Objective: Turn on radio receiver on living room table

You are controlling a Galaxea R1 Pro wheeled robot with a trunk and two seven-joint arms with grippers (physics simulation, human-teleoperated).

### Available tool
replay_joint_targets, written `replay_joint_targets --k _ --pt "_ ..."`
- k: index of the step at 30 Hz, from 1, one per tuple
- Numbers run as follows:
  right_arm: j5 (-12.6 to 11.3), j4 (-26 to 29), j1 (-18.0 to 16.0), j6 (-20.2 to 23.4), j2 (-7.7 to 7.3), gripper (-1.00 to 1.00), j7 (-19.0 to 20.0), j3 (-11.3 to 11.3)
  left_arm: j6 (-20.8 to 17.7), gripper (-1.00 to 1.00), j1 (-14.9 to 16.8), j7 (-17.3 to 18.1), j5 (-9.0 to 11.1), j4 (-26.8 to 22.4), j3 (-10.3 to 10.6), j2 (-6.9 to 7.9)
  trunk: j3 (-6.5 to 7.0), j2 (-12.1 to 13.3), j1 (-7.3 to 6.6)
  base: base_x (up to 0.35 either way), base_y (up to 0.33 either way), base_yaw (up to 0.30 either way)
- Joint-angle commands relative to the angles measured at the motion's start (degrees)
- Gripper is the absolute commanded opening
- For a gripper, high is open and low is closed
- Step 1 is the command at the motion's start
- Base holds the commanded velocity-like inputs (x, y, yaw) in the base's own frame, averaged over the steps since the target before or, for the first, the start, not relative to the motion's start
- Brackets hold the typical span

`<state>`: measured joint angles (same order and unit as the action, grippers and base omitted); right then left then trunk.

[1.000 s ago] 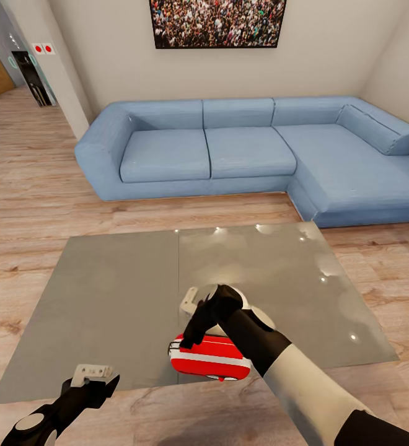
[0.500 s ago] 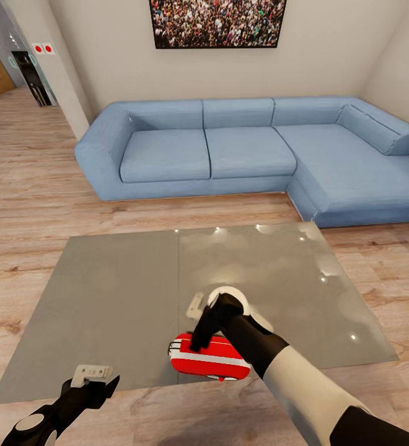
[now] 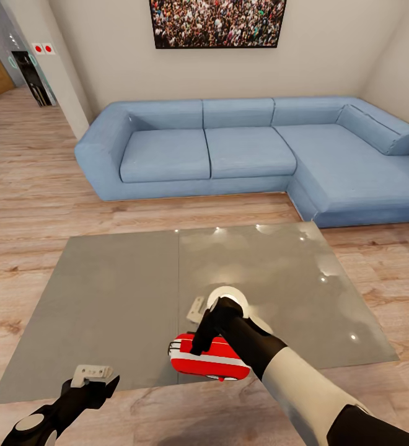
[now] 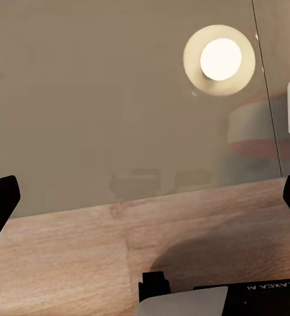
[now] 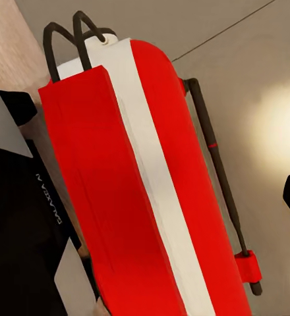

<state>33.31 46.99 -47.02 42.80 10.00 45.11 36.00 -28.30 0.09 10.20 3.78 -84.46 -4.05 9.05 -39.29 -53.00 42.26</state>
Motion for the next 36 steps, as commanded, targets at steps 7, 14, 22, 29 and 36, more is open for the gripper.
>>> replay_joint_targets --k 7,14,22,29,36 --pt "0.1 -1.1 0.0 0.0 0.00 1.00 -0.2 0.1 0.0 1.00 0.0 0.0 0.0 0.0 0.0 0.00 0.00 0.0 0.00 0.000 0.000 0.000" --pt "0.0 -6.3 0.0 -2.1 0.00 1.00 -3.0 0.1 0.1 1.00 0.0 0.0 0.0 0.0 0.0 0.00 0.00 0.0 0.00 0.000 0.000 0.000" --pt "-0.2 -10.9 0.0 -5.8 0.00 1.00 -5.1 0.2 0.1 1.00 0.0 0.0 0.0 0.0 0.0 0.00 0.00 0.0 0.00 0.000 0.000 0.000" --pt "-0.2 -11.0 0.0 -5.8 0.00 1.00 -5.1 0.2 0.1 1.00 0.0 0.0 0.0 0.0 0.0 0.00 0.00 0.0 0.00 0.000 0.000 0.000" --pt "-0.2 -11.0 0.0 -5.8 0.00 1.00 -5.1 0.2 0.1 1.00 0.0 0.0 0.1 0.0 0.0 0.00 0.00 0.0 0.00 0.000 0.000 0.000"
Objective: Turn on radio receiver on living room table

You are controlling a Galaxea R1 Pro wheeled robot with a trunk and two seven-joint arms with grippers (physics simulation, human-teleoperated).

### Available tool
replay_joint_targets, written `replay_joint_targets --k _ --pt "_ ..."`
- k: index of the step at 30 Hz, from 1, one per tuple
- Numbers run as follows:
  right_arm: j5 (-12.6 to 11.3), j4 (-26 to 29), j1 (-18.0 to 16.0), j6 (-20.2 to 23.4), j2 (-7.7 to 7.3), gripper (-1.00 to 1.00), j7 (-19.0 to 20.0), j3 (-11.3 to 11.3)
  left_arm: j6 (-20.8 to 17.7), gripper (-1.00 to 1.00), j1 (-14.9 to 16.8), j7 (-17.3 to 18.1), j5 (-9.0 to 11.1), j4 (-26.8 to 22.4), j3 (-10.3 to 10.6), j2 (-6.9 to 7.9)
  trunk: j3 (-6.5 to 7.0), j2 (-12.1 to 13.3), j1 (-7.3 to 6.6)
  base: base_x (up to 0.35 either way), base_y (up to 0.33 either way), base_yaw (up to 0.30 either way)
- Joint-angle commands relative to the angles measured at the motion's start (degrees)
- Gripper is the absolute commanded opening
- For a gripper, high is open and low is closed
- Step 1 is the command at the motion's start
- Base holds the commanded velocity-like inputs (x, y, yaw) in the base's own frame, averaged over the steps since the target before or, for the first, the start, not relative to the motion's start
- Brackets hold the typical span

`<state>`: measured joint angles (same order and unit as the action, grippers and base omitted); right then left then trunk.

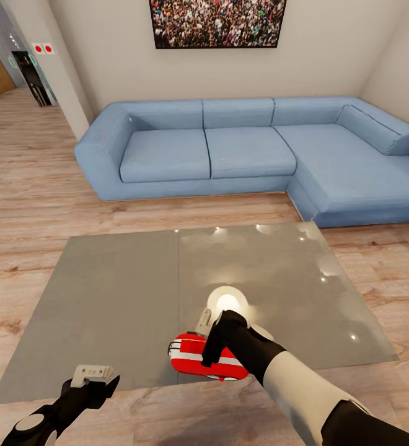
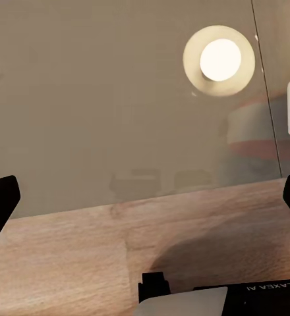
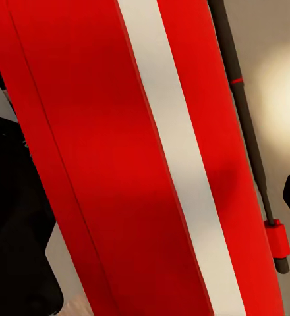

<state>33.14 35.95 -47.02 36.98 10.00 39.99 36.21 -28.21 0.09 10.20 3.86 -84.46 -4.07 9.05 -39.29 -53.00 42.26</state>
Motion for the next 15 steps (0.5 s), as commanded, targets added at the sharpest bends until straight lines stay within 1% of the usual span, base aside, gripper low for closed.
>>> replay_joint_targets --k 1,15 --pt "0.0 0.0 0.0 0.0 0.00 1.00 0.0 0.0 0.0 1.00 0.0 0.0 0.0 0.0 0.0 0.00 0.00 0.0 0.00 0.000 0.000 0.000" --pt "0.1 -0.1 0.0 -0.1 0.00 1.00 0.0 0.0 0.0 1.00 0.0 0.0 -0.1 0.0 0.0 0.00 0.00 0.0 0.00 0.000 0.000 0.000"
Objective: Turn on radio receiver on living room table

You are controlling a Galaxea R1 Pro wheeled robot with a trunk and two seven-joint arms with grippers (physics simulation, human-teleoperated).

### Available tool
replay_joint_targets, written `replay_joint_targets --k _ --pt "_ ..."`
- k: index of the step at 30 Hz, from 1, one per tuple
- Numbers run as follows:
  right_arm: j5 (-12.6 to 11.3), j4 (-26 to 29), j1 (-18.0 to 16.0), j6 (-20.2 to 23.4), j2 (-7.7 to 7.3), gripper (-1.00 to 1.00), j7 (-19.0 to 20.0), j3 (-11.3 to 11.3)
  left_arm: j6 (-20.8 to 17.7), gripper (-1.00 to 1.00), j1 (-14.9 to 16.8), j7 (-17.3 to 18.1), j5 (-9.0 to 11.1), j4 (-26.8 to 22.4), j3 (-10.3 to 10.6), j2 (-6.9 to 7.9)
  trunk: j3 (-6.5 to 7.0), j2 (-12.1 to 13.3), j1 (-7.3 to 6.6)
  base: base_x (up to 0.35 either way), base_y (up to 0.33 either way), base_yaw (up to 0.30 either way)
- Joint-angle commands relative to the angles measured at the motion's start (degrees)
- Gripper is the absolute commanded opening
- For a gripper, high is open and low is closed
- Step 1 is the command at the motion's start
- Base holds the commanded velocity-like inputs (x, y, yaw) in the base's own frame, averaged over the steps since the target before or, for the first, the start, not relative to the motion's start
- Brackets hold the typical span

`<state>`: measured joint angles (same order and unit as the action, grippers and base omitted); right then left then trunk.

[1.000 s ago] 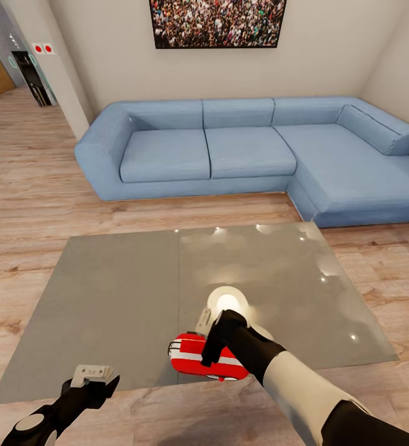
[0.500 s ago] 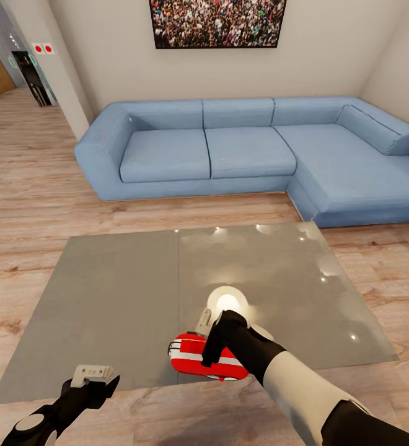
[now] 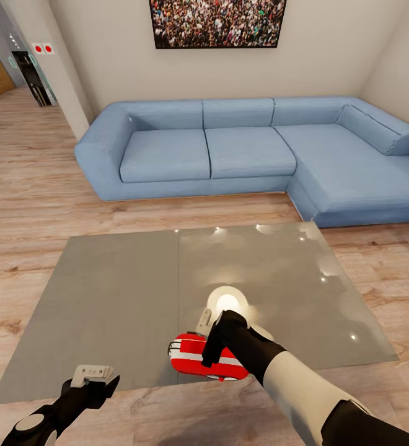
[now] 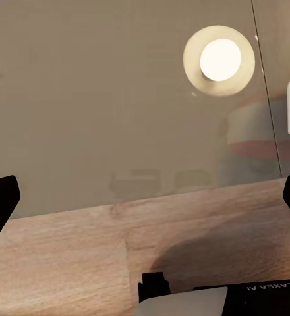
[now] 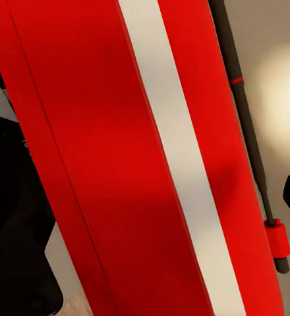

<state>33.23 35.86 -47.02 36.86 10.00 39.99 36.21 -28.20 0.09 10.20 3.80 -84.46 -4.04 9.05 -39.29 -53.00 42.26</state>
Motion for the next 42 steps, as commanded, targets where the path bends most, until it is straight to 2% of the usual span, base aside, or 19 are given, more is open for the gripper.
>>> replay_joint_targets --k 1,21,24,28,33,34,42 --pt "0.0 0.0 0.0 0.0 0.00 1.00 0.0 0.0 0.0 1.00 0.0 0.0 0.0 0.0 0.0 0.00 0.00 0.0 0.00 0.000 0.000 0.000" --pt "0.6 -1.0 0.0 -0.1 0.00 1.00 0.4 0.4 0.0 1.00 0.0 0.0 0.1 0.0 0.0 0.00 0.00 0.0 0.00 0.000 0.000 0.000" --pt "0.6 -1.0 0.0 -0.1 0.00 1.00 0.5 1.5 0.1 1.00 0.0 0.0 0.1 0.0 0.0 0.01 0.00 0.0 0.00 0.000 0.000 0.000" --pt "0.6 -1.0 0.0 -0.1 0.00 1.00 0.5 4.5 0.1 1.00 0.0 0.0 0.1 0.1 0.0 0.03 0.00 0.0 0.00 0.000 0.000 0.000" --pt "0.6 -1.0 0.0 0.0 0.00 1.00 0.4 5.8 0.1 1.00 0.0 0.0 0.1 0.1 0.0 0.05 0.00 0.0 0.00 0.000 0.000 0.000" --pt "0.6 -1.0 0.0 0.0 0.00 -1.00 0.4 5.9 0.1 1.00 0.0 0.0 0.1 0.1 0.0 0.04 0.00 0.0 0.00 0.000 0.000 0.000" --pt "0.1 -1.1 0.0 -0.1 0.00 -1.00 0.3 5.7 0.1 1.00 0.0 0.0 0.2 0.1 -0.1 0.07 0.00 0.0 0.00 0.000 0.000 0.000"
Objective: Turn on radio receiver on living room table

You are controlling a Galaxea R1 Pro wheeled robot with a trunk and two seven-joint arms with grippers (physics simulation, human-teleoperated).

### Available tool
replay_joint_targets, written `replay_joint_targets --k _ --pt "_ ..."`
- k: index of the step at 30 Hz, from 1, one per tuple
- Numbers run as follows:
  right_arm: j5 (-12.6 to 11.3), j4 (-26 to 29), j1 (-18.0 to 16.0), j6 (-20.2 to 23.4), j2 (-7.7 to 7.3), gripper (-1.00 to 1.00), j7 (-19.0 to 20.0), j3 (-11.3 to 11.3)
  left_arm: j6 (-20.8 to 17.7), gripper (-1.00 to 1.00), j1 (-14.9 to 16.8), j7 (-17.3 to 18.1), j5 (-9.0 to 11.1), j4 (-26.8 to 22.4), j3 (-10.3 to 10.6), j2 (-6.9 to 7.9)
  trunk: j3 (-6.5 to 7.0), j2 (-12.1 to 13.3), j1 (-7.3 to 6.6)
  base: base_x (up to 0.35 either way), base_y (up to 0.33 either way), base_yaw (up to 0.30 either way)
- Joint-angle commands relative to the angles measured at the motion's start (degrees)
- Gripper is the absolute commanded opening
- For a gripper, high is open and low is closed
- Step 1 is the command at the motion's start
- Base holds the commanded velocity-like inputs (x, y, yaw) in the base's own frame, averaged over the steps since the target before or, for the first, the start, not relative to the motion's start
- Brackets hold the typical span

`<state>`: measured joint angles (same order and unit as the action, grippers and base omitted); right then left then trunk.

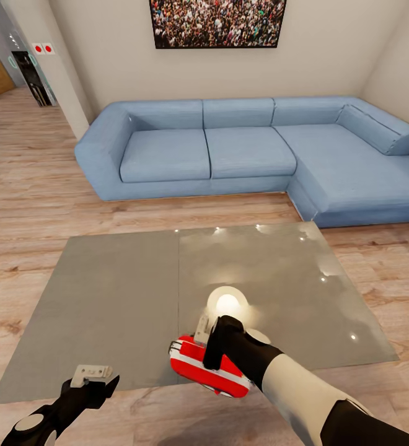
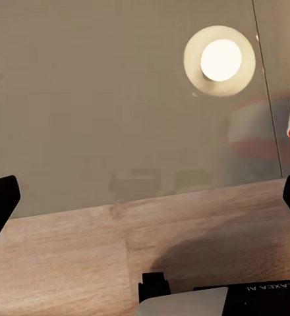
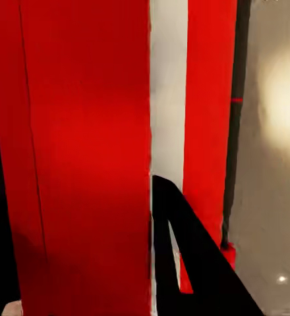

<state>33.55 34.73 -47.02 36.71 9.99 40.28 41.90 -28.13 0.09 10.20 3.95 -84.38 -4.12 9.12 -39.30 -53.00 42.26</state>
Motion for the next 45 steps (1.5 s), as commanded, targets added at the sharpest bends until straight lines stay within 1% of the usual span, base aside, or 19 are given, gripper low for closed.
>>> replay_joint_targets --k 1,13,15,17,18,19,22,37,42,45 --pt "-0.2 0.0 0.0 0.1 0.01 -1.00 0.0 -0.1 0.0 1.00 0.0 0.0 0.0 0.0 0.0 -0.02 0.00 0.0 0.00 0.000 0.000 0.000" --pt "-0.3 0.3 0.0 0.2 0.01 -1.00 -0.1 -0.3 0.0 1.00 0.0 0.0 0.0 0.0 0.0 -0.05 0.00 0.0 0.00 0.000 0.000 0.000" --pt "-0.3 1.9 0.0 0.3 0.01 -1.00 0.4 -0.6 0.0 1.00 0.0 0.0 0.0 0.0 0.0 -0.03 0.00 0.0 0.00 0.000 0.000 0.000" --pt "-0.3 5.6 0.0 0.7 0.01 -1.00 1.2 -1.3 0.0 1.00 0.0 0.0 0.0 0.0 0.0 -0.02 0.00 0.0 0.00 0.000 0.000 0.000" --pt "-0.3 9.7 0.0 1.2 0.01 -1.00 2.4 -2.1 0.0 1.00 0.0 0.0 0.0 0.0 0.0 -0.01 0.00 0.0 0.00 0.000 0.000 0.000" --pt "-0.3 52.3 0.0 23.3 -9.41 -1.00 21.8 -13.4 0.0 1.00 0.0 0.2 -0.1 0.0 0.0 -0.04 0.00 0.0 0.00 0.000 0.000 0.000" --pt "-0.2 52.8 0.0 23.3 -9.58 -1.00 22.1 -13.8 0.0 1.00 0.0 0.2 0.0 0.0 0.0 -0.05 0.00 0.0 0.00 0.000 0.000 0.000" --pt "-0.3 53.1 0.0 23.3 -9.77 -1.00 22.3 -14.1 0.1 1.00 0.0 0.3 0.1 -0.1 0.0 -0.06 0.00 0.0 0.00 0.000 0.000 0.000" --pt "-0.2 53.1 0.0 23.3 -9.91 -1.00 22.3 -15.0 0.0 1.00 0.0 0.4 0.2 -0.8 0.2 -0.18 0.00 0.0 0.00 0.000 0.000 0.000" --pt "-0.2 53.1 0.0 23.3 -9.96 -1.00 22.2 -15.2 0.1 1.00 0.0 0.4 0.2 -1.3 0.2 -0.37 0.00 0.0 0.00 0.000 0.000 0.000"
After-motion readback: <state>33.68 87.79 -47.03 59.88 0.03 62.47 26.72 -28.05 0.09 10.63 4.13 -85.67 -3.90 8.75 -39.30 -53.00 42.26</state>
